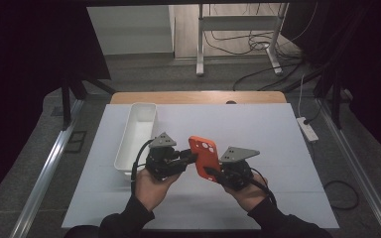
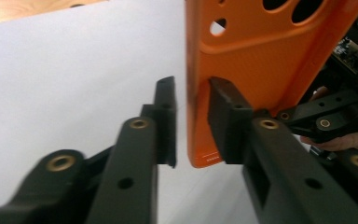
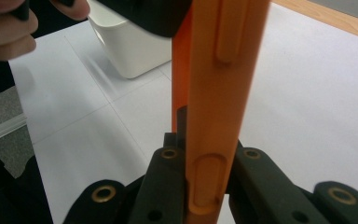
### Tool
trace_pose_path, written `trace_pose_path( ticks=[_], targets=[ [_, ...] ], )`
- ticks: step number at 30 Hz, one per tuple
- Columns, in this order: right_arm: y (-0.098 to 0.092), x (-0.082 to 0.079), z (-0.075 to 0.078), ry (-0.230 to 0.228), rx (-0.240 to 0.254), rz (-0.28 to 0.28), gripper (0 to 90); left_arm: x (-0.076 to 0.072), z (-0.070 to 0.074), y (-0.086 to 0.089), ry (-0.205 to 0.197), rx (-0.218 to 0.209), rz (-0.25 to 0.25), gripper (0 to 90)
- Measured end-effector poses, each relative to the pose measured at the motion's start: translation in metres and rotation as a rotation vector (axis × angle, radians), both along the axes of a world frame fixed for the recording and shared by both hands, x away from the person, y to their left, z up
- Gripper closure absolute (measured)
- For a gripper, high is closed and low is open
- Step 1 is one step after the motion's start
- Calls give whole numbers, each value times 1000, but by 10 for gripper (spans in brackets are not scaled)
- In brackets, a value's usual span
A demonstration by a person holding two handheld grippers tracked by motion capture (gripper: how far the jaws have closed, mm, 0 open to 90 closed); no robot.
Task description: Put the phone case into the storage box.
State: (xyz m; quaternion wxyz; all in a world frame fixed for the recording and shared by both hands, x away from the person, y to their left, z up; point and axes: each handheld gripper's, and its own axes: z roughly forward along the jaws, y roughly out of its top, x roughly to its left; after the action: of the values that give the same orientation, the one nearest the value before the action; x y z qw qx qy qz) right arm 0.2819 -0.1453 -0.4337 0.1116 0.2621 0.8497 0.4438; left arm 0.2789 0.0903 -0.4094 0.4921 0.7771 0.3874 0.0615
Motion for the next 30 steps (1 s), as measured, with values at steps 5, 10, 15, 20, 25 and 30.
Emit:
trace_pose_path(
  ticks=[5, 10, 15, 20, 25, 30],
  targets=[
    [0, 1, 0, 2, -2, 2, 855, 0, 0, 0, 11, -5, -4, 844],
    [0, 2, -2, 8, -5, 3, 843, 0, -1, 2, 45, -45, 11, 890],
    [1, 3, -4, 31, 19, 12, 780, -1, -2, -1, 45, -36, 34, 894],
    [1, 3, -3, 31, 43, 6, 588, 0, -7, -3, 64, -34, 58, 895],
    [4, 2, -3, 13, 37, 18, 489, 0, -7, -5, 65, -25, 67, 895],
    [6, 0, -2, -6, 29, 12, 419, 1, -8, -2, 57, -4, 89, 895]
  ],
)
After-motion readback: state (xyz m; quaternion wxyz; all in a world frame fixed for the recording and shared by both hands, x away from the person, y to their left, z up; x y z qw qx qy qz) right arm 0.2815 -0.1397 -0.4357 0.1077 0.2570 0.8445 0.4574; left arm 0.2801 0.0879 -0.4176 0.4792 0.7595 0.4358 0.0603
